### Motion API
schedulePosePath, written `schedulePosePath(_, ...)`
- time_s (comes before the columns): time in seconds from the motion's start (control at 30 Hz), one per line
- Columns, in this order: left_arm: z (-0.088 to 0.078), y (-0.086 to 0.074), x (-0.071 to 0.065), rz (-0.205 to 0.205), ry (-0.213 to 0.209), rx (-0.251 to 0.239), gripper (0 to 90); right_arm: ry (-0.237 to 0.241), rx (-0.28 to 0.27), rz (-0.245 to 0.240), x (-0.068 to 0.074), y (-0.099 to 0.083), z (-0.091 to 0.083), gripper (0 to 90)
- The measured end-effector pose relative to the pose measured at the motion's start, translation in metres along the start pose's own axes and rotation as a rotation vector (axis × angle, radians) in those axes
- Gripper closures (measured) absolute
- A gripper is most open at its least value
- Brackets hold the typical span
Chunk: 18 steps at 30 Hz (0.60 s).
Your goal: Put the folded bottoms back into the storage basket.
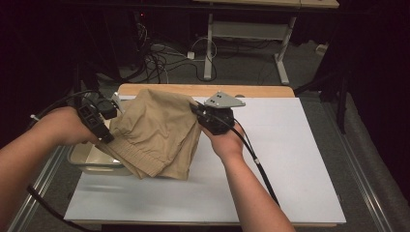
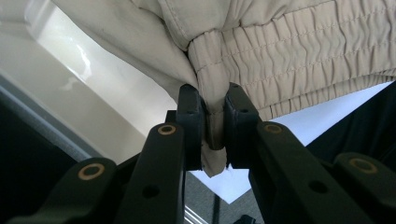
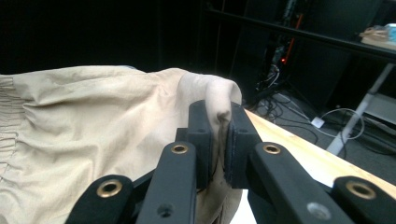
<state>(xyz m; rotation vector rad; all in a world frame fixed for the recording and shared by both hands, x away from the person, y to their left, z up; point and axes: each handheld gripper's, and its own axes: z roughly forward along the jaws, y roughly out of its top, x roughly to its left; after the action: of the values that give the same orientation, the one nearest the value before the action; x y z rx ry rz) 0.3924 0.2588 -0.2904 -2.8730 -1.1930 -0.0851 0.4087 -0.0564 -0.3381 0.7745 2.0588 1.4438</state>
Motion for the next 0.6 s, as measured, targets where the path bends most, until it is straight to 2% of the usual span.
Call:
schedulePosePath(0.27,0.005,-0.016,0.014,-0.042,0.009,0.008,77.3,0.030,0.013,-0.017,0.012,0.003,0.026,84.5)
schedulePosePath(0.6,0.012,-0.032,0.033,-0.090,0.008,-0.001,77.3,0.052,0.023,-0.009,0.015,0.006,0.055,84.5)
